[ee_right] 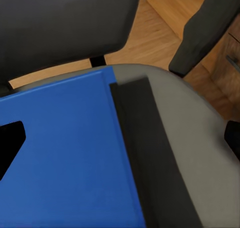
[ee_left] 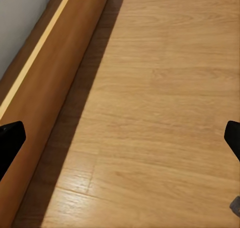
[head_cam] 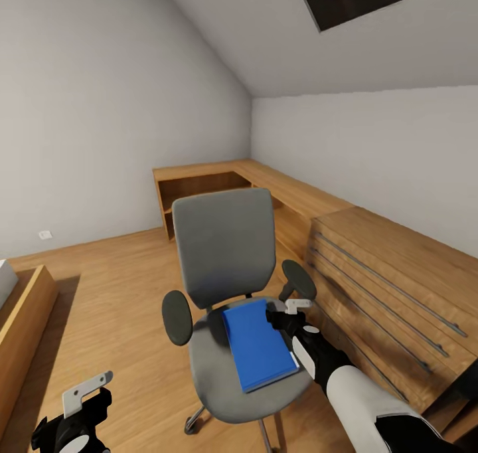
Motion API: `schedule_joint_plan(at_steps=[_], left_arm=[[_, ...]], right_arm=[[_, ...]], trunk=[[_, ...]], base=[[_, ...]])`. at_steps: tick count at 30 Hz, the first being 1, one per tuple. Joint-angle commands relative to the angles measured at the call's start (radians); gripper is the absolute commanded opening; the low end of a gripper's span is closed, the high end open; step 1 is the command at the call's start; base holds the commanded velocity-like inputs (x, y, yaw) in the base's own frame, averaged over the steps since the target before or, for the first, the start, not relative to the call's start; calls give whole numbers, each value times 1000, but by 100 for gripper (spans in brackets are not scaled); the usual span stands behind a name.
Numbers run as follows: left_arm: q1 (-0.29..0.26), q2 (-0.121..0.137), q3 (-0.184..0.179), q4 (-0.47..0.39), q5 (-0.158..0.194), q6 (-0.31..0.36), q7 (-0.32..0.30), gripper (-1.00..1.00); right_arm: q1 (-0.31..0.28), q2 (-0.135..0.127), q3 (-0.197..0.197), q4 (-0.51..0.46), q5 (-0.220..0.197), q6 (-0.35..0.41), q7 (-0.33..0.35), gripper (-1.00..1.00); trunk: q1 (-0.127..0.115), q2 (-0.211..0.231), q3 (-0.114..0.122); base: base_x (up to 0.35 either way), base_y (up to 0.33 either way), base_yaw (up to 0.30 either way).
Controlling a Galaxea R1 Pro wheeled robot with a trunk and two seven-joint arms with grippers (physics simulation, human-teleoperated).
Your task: In the bedroom, organize the workspace by keeping the computer under the desk, ensuring the monitor is on the desk, placing the keyboard on the desk next to the monitor, placing the mouse on the desk next to the keyboard, moving the folder from the swivel chair onto the desk next to the mouse, stacking the notebook on top of the folder with the pen on top of the notebook, and positioning the swivel chair next to the desk.
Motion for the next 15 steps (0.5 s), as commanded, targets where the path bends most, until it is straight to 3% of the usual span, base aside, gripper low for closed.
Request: schedule_joint_plan(at_steps=[1, 15], left_arm=[[0, 0, 1, -2, 7, 3, 4, 100], [0, 0, -1, -2, 7, 3, 3, 100]], right_arm=[[0, 0, 3, 0, -5, 1, 1, 100], [0, 0, 3, 0, -5, 0, 1, 100]], trunk=[[4, -8, -4], [58, -106, -48]], base=[[0, 0, 0], [0, 0, 0]])
